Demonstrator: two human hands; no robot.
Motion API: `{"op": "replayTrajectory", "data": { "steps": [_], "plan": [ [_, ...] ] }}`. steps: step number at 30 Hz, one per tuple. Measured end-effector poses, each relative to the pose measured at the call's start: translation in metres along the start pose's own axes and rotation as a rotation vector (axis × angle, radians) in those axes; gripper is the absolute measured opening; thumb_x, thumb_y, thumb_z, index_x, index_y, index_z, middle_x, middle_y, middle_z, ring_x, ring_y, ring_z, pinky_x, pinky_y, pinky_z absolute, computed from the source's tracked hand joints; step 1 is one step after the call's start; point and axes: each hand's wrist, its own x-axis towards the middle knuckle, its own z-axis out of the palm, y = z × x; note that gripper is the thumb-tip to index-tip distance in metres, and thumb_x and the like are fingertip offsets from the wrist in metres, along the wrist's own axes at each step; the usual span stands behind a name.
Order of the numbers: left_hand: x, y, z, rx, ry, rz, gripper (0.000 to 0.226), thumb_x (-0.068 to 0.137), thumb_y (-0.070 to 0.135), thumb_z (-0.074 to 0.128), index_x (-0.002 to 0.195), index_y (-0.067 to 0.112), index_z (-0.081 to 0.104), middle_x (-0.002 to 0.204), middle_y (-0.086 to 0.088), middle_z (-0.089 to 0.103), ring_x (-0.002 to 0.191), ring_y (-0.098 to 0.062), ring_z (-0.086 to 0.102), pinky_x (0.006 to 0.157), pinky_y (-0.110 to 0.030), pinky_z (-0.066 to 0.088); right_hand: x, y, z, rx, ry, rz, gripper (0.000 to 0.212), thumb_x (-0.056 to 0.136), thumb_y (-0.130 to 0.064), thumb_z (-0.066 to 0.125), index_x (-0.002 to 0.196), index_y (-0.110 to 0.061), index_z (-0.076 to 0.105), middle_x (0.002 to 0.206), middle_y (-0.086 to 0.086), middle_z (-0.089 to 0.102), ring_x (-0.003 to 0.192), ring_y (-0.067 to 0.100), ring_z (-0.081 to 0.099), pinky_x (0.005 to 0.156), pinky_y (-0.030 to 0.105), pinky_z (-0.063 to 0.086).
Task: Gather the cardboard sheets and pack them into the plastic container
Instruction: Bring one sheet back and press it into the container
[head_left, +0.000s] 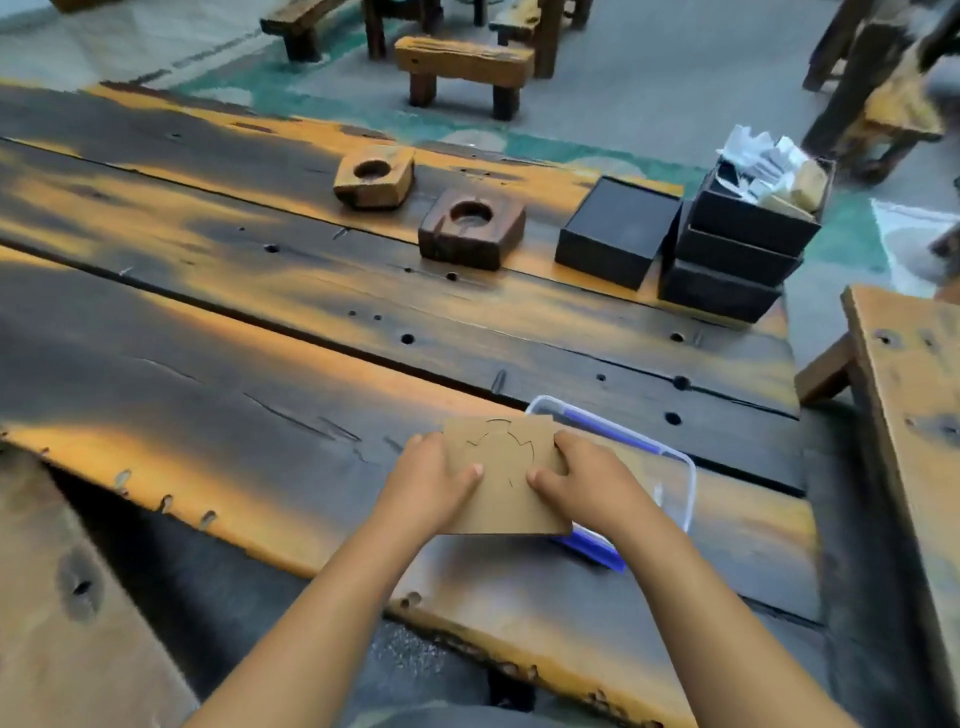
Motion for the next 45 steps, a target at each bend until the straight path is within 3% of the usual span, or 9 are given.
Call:
{"op": "replayTrajectory", "data": {
  "steps": [6, 9, 14, 19, 26, 31, 36, 41, 45],
  "plan": [
    [0.034, 0.056, 0.035, 0.015, -0.083, 0.095, 0.044, 0.085, 0.039, 0.065, 0.121, 0.015, 0.058, 0.124, -0.007, 0.059, 0.108, -0.023, 0.059, 0.088, -0.033, 0.048, 0.01, 0.059, -0.027, 0.131, 0.02, 0.108, 0.039, 0.087, -0.034, 0.059, 0.125, -0.026, 0.057, 0.112, -0.002, 0.068, 0.103, 0.021, 0.061, 0.083, 0.034, 0.049],
    [0.051, 0.066, 0.048, 0.021, -0.13, 0.108, 0.045, 0.085, 0.038, 0.066, 0.122, 0.016, 0.056, 0.125, -0.007, 0.058, 0.106, -0.023, 0.06, 0.087, -0.033, 0.048, 0.016, 0.076, -0.028, 0.187, 0.019, 0.149, 0.038, 0.086, -0.032, 0.06, 0.123, -0.03, 0.058, 0.11, -0.005, 0.069, 0.104, 0.02, 0.062, 0.089, 0.037, 0.049],
    [0.075, 0.072, 0.071, -0.014, -0.179, 0.163, 0.055, 0.083, 0.034, 0.071, 0.129, 0.016, 0.046, 0.128, -0.006, 0.056, 0.112, -0.023, 0.058, 0.092, -0.037, 0.049, 0.026, 0.095, -0.019, 0.307, 0.041, 0.281, 0.035, 0.087, -0.03, 0.06, 0.121, -0.025, 0.062, 0.112, -0.004, 0.069, 0.102, 0.019, 0.062, 0.079, 0.028, 0.046],
    [0.101, 0.079, 0.093, -0.013, -0.239, 0.252, 0.046, 0.081, 0.031, 0.072, 0.121, 0.018, 0.051, 0.12, 0.0, 0.061, 0.088, -0.01, 0.05, 0.075, -0.025, 0.039, 0.032, 0.11, -0.01, 0.396, 0.086, 0.419, 0.034, 0.087, -0.025, 0.062, 0.121, -0.024, 0.061, 0.105, -0.006, 0.067, 0.096, 0.017, 0.062, 0.083, 0.032, 0.051],
    [0.126, 0.064, 0.113, 0.115, -0.357, 0.28, 0.042, 0.085, 0.034, 0.069, 0.117, 0.014, 0.052, 0.118, -0.005, 0.061, 0.088, -0.016, 0.052, 0.074, -0.027, 0.04, 0.048, 0.121, 0.012, 0.362, 0.1, 0.522, 0.04, 0.087, -0.023, 0.062, 0.126, -0.02, 0.057, 0.123, 0.001, 0.061, 0.102, 0.021, 0.061, 0.084, 0.031, 0.049],
    [0.129, 0.056, 0.124, 0.159, -0.391, 0.27, 0.047, 0.089, 0.035, 0.064, 0.128, 0.016, 0.048, 0.126, -0.007, 0.05, 0.089, -0.017, 0.05, 0.079, -0.028, 0.041, 0.053, 0.129, 0.028, 0.334, 0.122, 0.595, 0.041, 0.087, -0.027, 0.062, 0.127, -0.024, 0.054, 0.098, -0.008, 0.058, 0.084, 0.013, 0.054, 0.071, 0.026, 0.041],
    [0.13, 0.056, 0.131, 0.173, -0.393, 0.266, 0.045, 0.09, 0.035, 0.062, 0.127, 0.016, 0.046, 0.125, -0.006, 0.049, 0.099, -0.022, 0.057, 0.078, -0.028, 0.042, 0.058, 0.138, 0.035, 0.33, 0.112, 0.602, 0.04, 0.087, -0.029, 0.064, 0.126, -0.025, 0.052, 0.094, -0.01, 0.056, 0.081, 0.012, 0.054, 0.07, 0.026, 0.042],
    [0.128, 0.055, 0.134, 0.181, -0.385, 0.269, 0.042, 0.09, 0.035, 0.061, 0.125, 0.016, 0.048, 0.124, -0.007, 0.05, 0.101, -0.024, 0.058, 0.079, -0.027, 0.041, 0.059, 0.144, 0.04, 0.362, 0.144, 0.629, 0.039, 0.085, -0.029, 0.067, 0.12, -0.027, 0.049, 0.079, -0.015, 0.053, 0.074, 0.008, 0.055, 0.06, 0.024, 0.041],
    [0.129, 0.06, 0.136, 0.166, -0.391, 0.273, 0.04, 0.09, 0.034, 0.062, 0.123, 0.015, 0.048, 0.125, -0.007, 0.049, 0.097, -0.022, 0.056, 0.079, -0.028, 0.04, 0.06, 0.146, 0.039, 0.373, 0.164, 0.652, 0.045, 0.085, -0.029, 0.067, 0.124, -0.027, 0.043, 0.085, -0.01, 0.058, 0.079, 0.014, 0.057, 0.066, 0.028, 0.043]
  ]
}}
